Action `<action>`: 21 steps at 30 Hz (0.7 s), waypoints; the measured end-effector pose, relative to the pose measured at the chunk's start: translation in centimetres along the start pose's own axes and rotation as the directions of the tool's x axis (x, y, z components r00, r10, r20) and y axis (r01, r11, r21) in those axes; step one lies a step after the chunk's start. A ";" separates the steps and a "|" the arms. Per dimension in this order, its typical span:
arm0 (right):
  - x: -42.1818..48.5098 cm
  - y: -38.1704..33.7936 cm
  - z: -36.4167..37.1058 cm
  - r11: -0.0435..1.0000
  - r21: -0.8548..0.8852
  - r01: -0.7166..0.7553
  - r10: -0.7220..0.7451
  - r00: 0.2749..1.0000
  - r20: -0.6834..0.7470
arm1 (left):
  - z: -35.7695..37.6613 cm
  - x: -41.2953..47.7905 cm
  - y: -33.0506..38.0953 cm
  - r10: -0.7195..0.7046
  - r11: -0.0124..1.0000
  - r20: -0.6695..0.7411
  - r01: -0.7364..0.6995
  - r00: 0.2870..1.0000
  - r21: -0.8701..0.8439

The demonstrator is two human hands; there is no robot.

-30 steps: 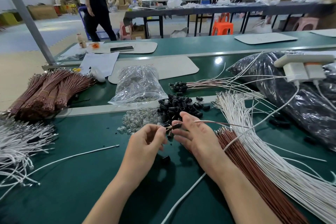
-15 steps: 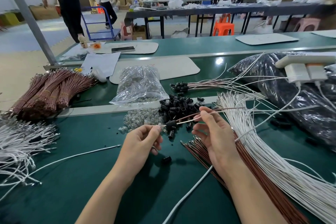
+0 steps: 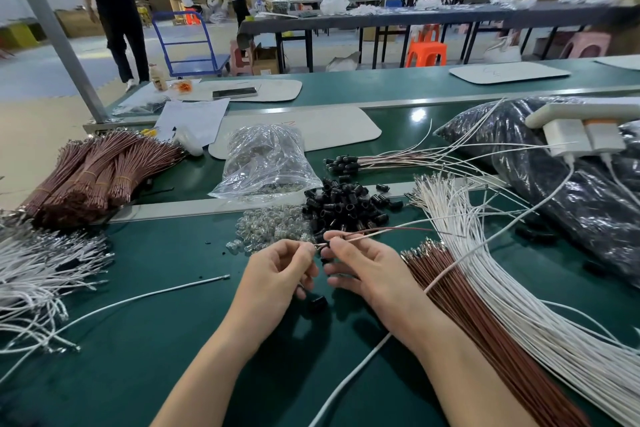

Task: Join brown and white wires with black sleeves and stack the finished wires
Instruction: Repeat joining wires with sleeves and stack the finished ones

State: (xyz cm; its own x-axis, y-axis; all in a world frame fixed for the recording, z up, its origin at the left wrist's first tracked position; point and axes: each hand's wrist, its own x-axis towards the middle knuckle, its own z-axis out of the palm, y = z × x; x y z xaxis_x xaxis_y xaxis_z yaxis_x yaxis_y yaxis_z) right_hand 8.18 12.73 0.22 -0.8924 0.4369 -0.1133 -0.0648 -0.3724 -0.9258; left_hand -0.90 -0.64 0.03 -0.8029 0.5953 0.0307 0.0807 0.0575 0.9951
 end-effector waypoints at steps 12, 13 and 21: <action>-0.1 0.0 0.3 0.993 0.110 0.028 -0.029 1.000 0.007 | 0.6 -0.6 0.1 0.096 0.995 0.001 -0.096 0.995 0.039; -0.1 0.0 0.4 0.991 0.129 0.021 -0.022 1.000 0.011 | 0.6 -0.6 0.1 0.103 0.994 -0.003 -0.103 0.995 0.039; -0.1 0.3 0.4 0.989 0.140 0.047 -0.050 0.999 0.019 | 0.7 -0.8 0.0 0.157 0.980 -0.002 -0.156 0.988 0.127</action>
State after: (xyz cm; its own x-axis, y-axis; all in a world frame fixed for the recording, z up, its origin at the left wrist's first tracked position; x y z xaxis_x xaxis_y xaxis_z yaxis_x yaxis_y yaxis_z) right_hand 8.11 12.22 0.08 -0.8965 0.4390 -0.0600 -0.1681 -0.4623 -0.8707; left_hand 0.20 -0.57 -0.08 -0.7817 0.5949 0.1870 0.2790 0.0655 0.9581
